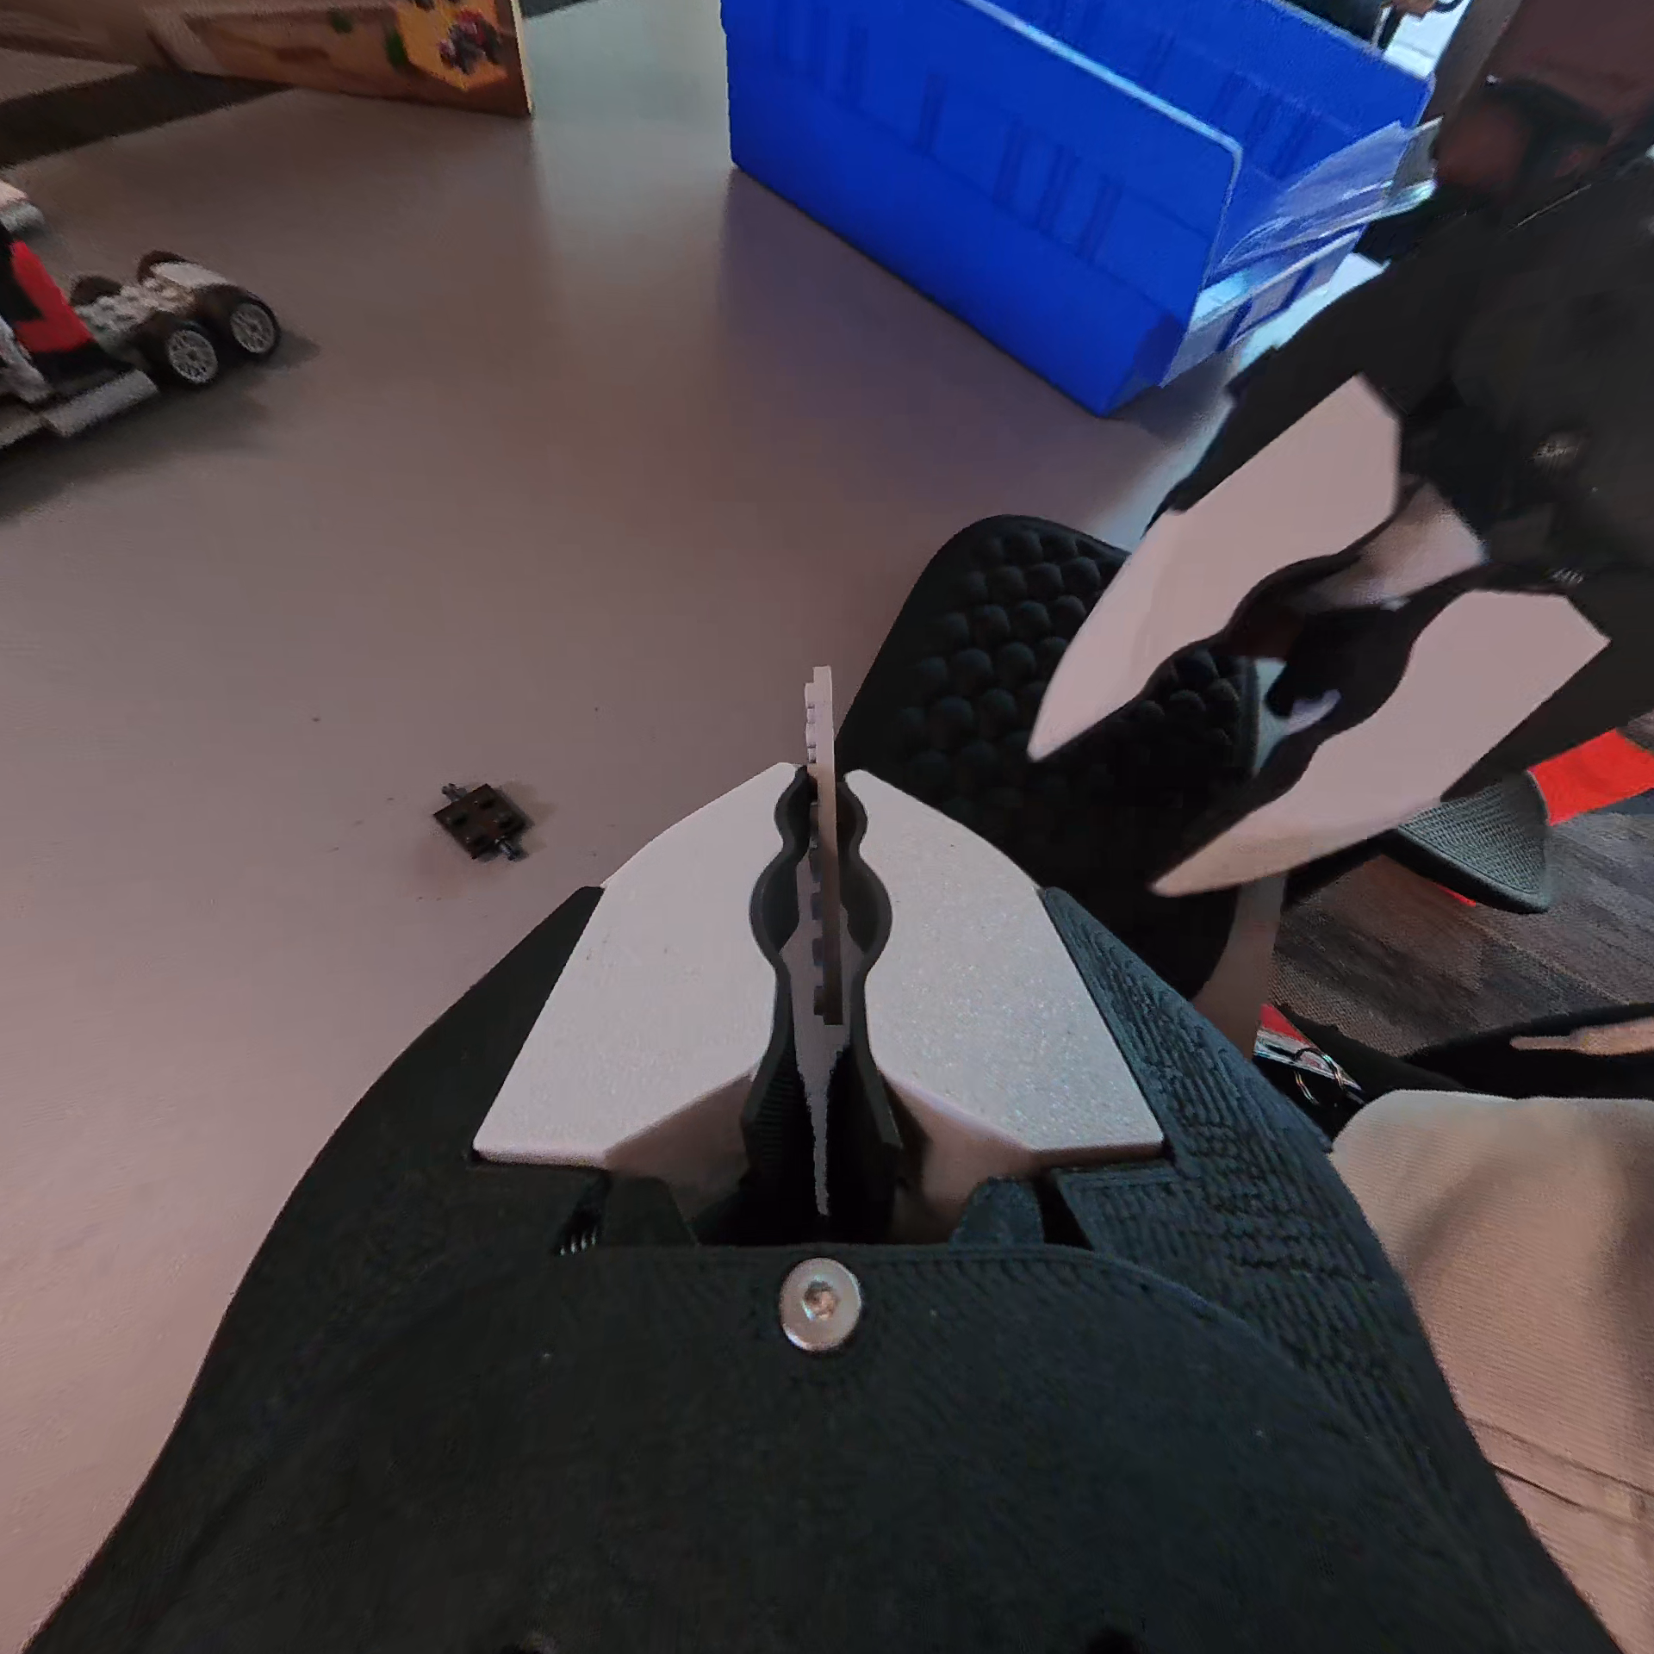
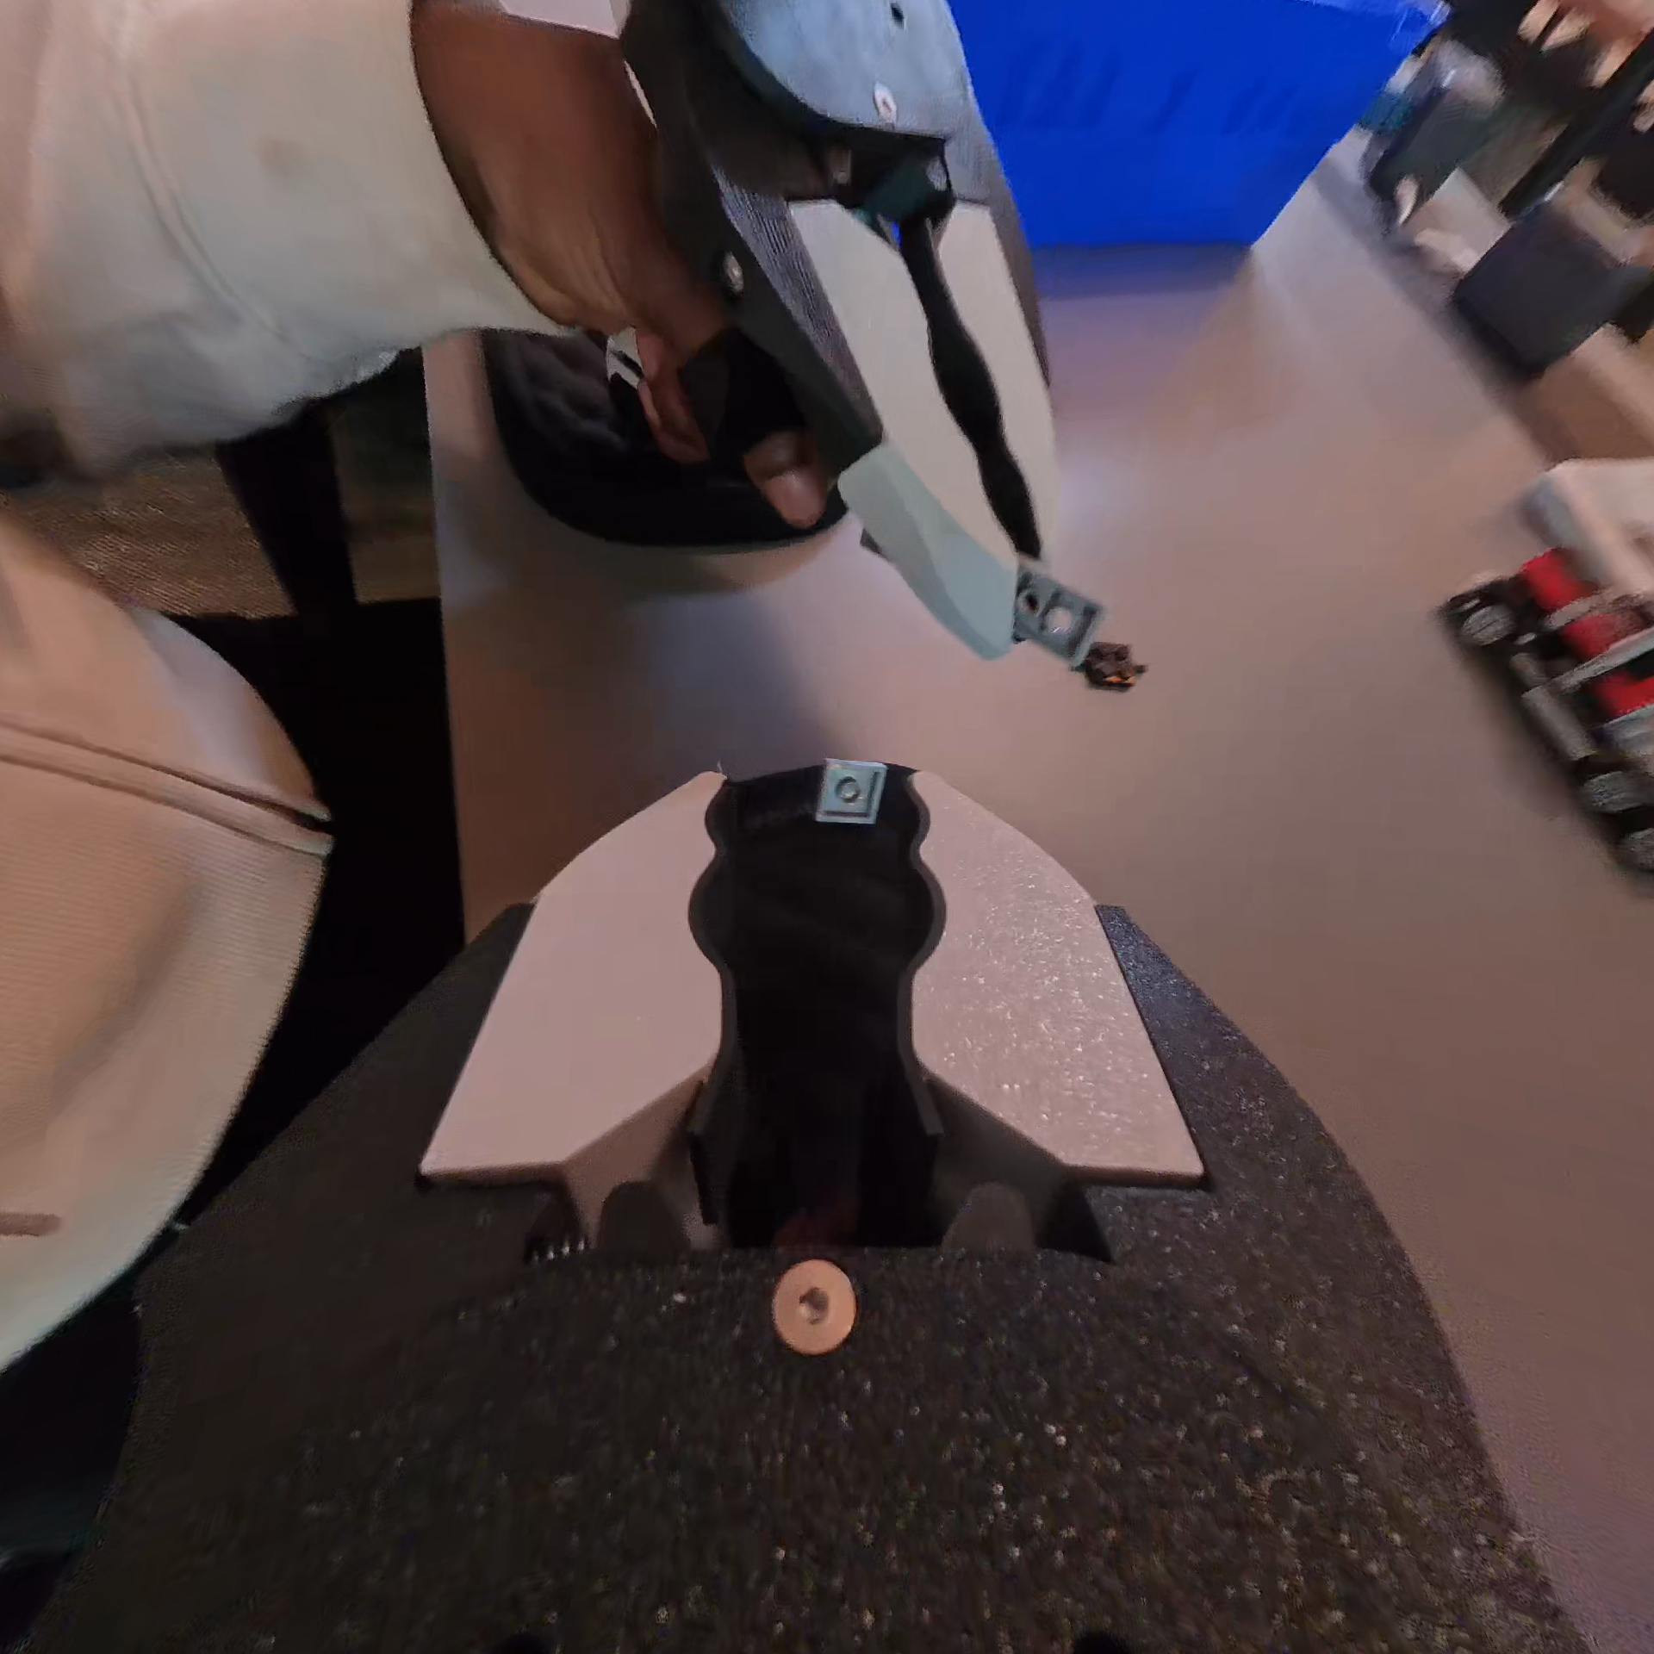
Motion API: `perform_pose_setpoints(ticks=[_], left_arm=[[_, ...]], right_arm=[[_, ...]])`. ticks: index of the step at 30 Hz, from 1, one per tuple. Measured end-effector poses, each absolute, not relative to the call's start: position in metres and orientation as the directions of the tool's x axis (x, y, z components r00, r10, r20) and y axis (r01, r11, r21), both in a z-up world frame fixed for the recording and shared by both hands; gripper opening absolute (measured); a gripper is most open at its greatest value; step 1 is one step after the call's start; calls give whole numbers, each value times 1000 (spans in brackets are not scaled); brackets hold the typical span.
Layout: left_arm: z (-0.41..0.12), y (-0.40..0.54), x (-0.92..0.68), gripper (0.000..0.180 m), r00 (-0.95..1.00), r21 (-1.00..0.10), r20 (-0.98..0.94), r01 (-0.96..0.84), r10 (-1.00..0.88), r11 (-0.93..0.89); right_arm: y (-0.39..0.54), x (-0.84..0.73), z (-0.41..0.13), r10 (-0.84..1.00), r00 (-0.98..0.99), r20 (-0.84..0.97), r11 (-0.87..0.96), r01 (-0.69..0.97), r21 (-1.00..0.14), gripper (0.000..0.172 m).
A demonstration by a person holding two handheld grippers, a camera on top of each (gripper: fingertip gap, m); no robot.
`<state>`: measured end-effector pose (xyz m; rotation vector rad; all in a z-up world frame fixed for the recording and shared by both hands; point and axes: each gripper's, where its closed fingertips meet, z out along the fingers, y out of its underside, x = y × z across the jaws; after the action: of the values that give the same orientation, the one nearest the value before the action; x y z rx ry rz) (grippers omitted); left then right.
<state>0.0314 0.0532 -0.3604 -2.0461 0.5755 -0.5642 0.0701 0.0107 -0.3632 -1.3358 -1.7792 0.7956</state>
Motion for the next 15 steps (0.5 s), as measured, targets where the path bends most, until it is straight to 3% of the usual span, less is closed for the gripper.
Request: perform_pose_setpoints(ticks=[2, 10, 15], left_arm=[[-355, 51, 30, 5, 780, -874, 156, -177, -606, -453], [-338, 34, 4, 5, 809, -890, 56, -225, -585, -397], [-340, 21, -23, 6, 840, -877, 22, -244, -542, -413]], right_arm=[[6, 63, -369, 976, -152, 153, 210, 506, -837, 41], [6, 44, -376, 967, -106, 230, 251, 536, -806, 38], [12, 42, -379, 957, -81, 277, 274, 559, -783, 26]])
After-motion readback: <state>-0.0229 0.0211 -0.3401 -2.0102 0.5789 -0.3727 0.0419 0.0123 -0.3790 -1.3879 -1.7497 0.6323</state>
